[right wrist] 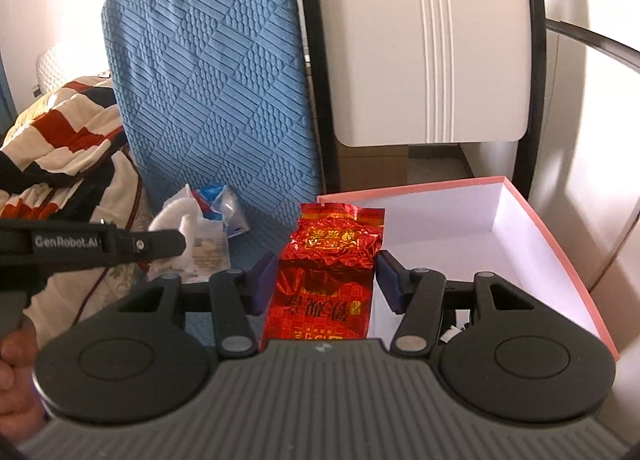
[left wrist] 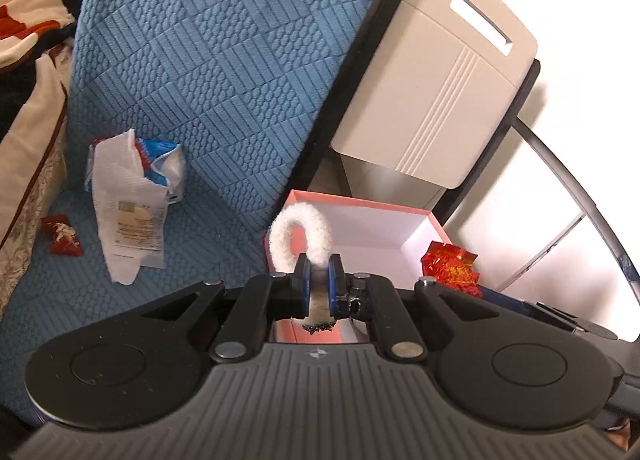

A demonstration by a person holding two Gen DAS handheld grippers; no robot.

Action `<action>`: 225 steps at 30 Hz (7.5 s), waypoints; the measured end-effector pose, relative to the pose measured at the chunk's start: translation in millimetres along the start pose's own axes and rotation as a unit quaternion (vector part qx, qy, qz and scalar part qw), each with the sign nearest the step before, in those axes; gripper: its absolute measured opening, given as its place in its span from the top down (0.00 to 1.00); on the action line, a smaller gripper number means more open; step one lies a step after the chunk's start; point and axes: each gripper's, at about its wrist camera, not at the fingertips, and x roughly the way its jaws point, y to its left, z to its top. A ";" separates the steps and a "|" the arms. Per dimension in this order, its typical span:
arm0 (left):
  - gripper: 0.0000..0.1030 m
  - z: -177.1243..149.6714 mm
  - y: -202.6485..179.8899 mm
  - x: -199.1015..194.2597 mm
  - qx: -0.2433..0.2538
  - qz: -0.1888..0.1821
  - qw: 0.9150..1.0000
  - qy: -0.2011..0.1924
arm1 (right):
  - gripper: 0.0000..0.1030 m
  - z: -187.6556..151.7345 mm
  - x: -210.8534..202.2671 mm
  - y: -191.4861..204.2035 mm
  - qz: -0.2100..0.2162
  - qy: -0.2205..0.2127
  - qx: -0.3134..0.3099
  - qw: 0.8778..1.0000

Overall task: Organize soft objects
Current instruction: 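Lift the red candy packet and white fluffy ring and carry toward the pink box, then lower both held items into the pink box and open both tools, then withdraw both open tools from the box back toward the seat pile, then lower left tool onto red snack wrapper while right tool reaches clear cookie packet, then close left tool on red snack wrapper while right tool grasps clear cookie packet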

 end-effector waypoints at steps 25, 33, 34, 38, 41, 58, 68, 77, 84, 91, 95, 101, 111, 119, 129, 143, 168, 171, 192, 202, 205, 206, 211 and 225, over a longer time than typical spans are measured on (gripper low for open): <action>0.89 -64.3 -75.9 122.4 0.012 -0.001 0.995 0.099 | 0.48 -50.8 32.2 -112.1 -0.044 0.062 0.022 0.997; 0.46 -72.1 -89.2 137.4 0.033 0.007 0.992 0.119 | 0.48 -66.1 37.0 -130.4 -0.047 0.074 0.045 0.995; 0.46 -72.4 -90.8 136.4 0.037 0.008 0.992 0.118 | 0.48 -66.1 36.6 -131.0 -0.046 0.074 0.047 0.995; 0.46 -68.5 -91.0 130.4 0.037 0.009 0.993 0.110 | 0.48 -63.4 33.2 -128.1 -0.043 0.071 0.045 0.996; 0.46 -63.8 -91.2 120.2 0.039 0.009 0.994 0.099 | 0.48 -59.1 28.4 -123.4 -0.041 0.066 0.041 0.996; 0.46 -31.7 -75.2 25.2 0.061 0.005 0.998 0.010 | 0.47 -29.5 -10.8 -61.0 -0.006 0.010 0.014 1.000; 0.46 -26.3 -46.5 -20.6 0.081 0.028 0.996 -0.028 | 0.47 -28.7 -19.7 -19.7 0.013 0.004 0.019 1.000; 0.46 -25.8 -11.3 -41.7 0.073 0.043 0.995 -0.044 | 0.47 -33.3 -13.5 17.3 0.027 0.013 0.005 1.000; 0.46 -25.5 17.1 -51.6 0.063 0.059 0.995 -0.052 | 0.47 -37.0 -4.1 41.7 0.036 0.021 -0.004 0.999; 0.46 -32.2 41.4 -60.9 0.068 0.081 0.993 -0.053 | 0.44 -48.0 9.7 65.8 0.049 0.040 -0.008 0.998; 0.46 -39.8 56.1 -64.5 0.061 0.090 0.993 -0.057 | 0.44 -57.5 15.3 82.0 0.052 0.049 -0.032 0.997; 0.46 -58.9 72.0 -51.7 0.075 0.118 0.988 -0.063 | 0.44 -77.6 27.9 91.5 0.050 0.053 -0.031 0.997; 0.46 -64.0 100.5 -28.6 0.070 0.139 0.984 -0.089 | 0.45 -92.1 42.5 90.1 0.037 0.059 -0.038 0.997; 0.46 -63.9 133.7 4.6 0.061 0.143 0.984 -0.088 | 0.45 -85.5 64.1 93.6 0.036 0.041 -0.037 0.998; 0.44 -59.1 160.8 39.0 0.055 0.153 0.985 -0.058 | 0.45 -75.2 95.9 98.6 0.039 0.000 -0.041 0.998; 0.43 -38.6 184.3 75.0 0.032 0.184 0.982 -0.035 | 0.45 -53.9 151.0 103.7 0.053 0.016 -0.056 0.997; 0.43 -2.8 251.8 121.1 -0.086 0.254 0.963 0.001 | 0.45 -45.3 260.4 138.7 0.111 0.104 -0.025 0.988; 0.43 -0.2 258.3 122.8 -0.100 0.250 0.963 -0.002 | 0.45 -44.3 271.6 140.3 0.115 0.111 -0.025 0.987; 0.58 0.2 271.6 145.3 -0.100 0.259 0.960 0.027 | 0.28 -31.5 332.6 161.3 0.144 0.145 -0.006 0.979; 0.72 -0.8 271.4 141.1 -0.098 0.264 0.959 0.022 | 0.30 -37.1 347.4 179.2 0.132 0.147 -0.028 0.980; 0.76 1.4 272.8 140.0 -0.100 0.261 0.960 0.019 | 0.41 -38.9 346.3 191.6 0.118 0.137 -0.054 0.982; 0.77 1.6 273.7 139.5 -0.103 0.259 0.960 0.019 | 0.44 -39.6 345.5 195.6 0.117 0.134 -0.064 0.982; 0.81 2.6 276.6 141.3 -0.104 0.253 0.962 0.020 | 0.68 -39.2 337.9 207.9 0.105 0.137 -0.085 0.981; 0.87 0.3 274.2 135.9 -0.112 0.230 0.966 0.025 | 0.86 -25.8 310.8 171.1 0.100 0.146 -0.067 0.982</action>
